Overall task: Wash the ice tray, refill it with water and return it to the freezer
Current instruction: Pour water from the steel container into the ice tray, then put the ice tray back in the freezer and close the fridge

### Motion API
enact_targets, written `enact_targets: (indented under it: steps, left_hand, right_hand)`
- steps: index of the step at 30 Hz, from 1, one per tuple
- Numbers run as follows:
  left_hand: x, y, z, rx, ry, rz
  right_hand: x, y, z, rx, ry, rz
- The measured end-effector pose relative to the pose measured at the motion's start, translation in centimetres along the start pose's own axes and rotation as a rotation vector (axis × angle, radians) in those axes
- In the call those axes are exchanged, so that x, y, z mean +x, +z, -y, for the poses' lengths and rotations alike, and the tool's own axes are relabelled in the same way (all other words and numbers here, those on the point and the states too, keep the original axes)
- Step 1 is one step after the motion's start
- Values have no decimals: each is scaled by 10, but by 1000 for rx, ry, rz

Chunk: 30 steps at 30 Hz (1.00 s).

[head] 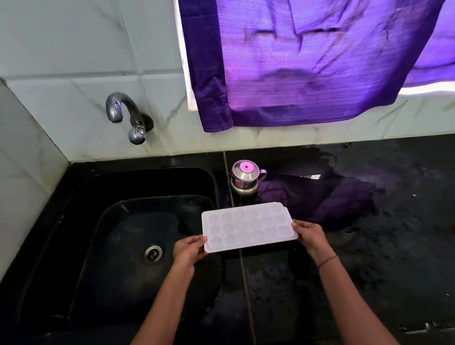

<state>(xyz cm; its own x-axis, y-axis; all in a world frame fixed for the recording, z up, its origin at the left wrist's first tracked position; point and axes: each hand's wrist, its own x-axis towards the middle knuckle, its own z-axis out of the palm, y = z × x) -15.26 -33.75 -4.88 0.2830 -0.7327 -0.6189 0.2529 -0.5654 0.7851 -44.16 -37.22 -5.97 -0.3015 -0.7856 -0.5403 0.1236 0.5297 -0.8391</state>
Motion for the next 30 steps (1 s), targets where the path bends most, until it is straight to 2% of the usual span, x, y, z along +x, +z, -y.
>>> enact_targets:
  steps: [10, 22, 30]
  left_hand:
    - [-36, -29, 5, -143, 45, -158]
    - [-98, -95, 32, -264, 121, -455]
    - [-161, -124, 72, -433, 131, -648]
  right_hand:
    - [-17, 30, 14, -63, -31, 129]
    - [-48, 95, 18, -188, -94, 441]
    - [-87, 131, 0, -313, -102, 675]
